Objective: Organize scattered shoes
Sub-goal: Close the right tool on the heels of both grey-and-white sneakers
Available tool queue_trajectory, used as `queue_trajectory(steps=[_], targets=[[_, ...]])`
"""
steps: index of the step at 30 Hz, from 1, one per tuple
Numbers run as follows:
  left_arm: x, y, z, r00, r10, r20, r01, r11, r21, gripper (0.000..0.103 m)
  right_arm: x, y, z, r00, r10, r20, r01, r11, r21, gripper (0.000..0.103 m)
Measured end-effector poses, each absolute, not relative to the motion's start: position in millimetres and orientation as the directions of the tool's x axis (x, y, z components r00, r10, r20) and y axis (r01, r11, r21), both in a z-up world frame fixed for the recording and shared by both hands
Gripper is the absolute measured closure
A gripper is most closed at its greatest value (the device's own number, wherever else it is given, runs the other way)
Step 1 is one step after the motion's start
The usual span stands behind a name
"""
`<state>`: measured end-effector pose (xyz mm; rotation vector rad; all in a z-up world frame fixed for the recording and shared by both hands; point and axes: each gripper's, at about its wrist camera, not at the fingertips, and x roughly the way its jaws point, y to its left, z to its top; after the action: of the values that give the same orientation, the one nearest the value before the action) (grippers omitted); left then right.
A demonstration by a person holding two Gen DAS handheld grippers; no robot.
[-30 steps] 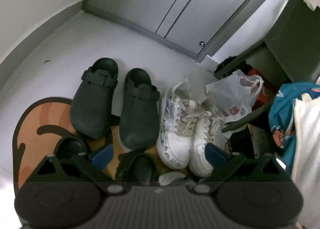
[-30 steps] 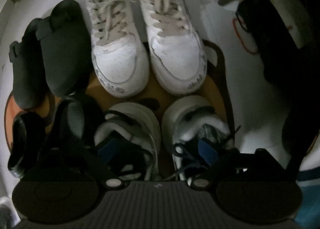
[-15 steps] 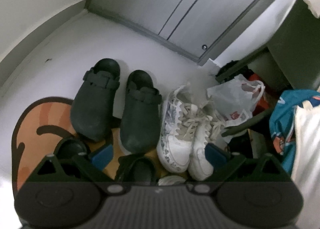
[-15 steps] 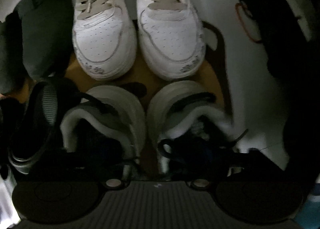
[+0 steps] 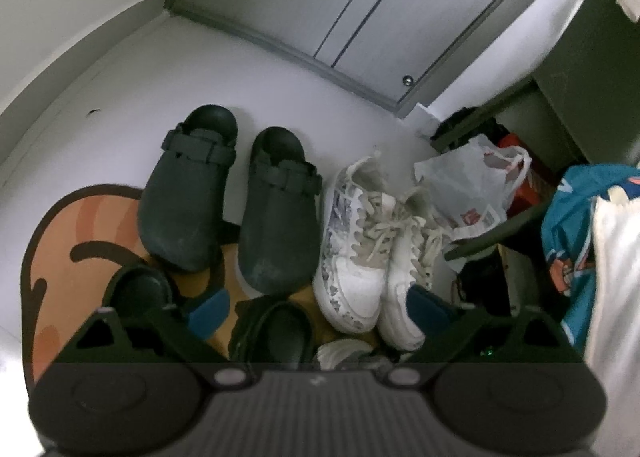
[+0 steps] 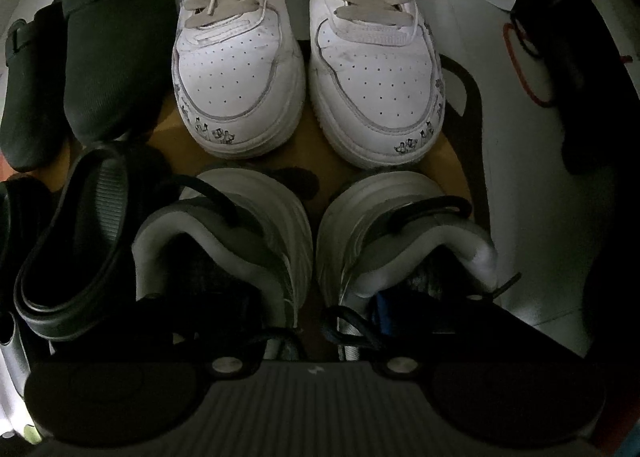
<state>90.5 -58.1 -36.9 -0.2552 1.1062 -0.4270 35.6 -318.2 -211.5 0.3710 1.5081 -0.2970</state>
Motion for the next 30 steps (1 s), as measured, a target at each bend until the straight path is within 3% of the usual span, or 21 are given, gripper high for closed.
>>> queue_trajectory(steps=[4, 20, 30], targets=[[88.1, -58.7, -33.6, 0.378, -0.460, -0.803, 0.212, 0.888, -0.408, 0.008, 27.1, -316.0, -206.0, 0.092, 0.023, -0.995, 0.401, 0.914, 0.059, 0.071], [80.6, -58.9, -21.7, 0.392, -0.456, -0.799, 0.217, 0.890, -0.401, 0.008, -33.9, -295.0, -156.7, 0.307, 0.000, -0.952, 0.333, 0.937, 0.107, 0.076], [91.2, -48.0, -37.1, 0.374, -0.373, -0.849, 0.150, 0.928, -0.342, 0.008, -74.7, -287.4, -131.4, 0.436, 0.009, -0.900, 0.282, 0.948, 0.146, 0.077]])
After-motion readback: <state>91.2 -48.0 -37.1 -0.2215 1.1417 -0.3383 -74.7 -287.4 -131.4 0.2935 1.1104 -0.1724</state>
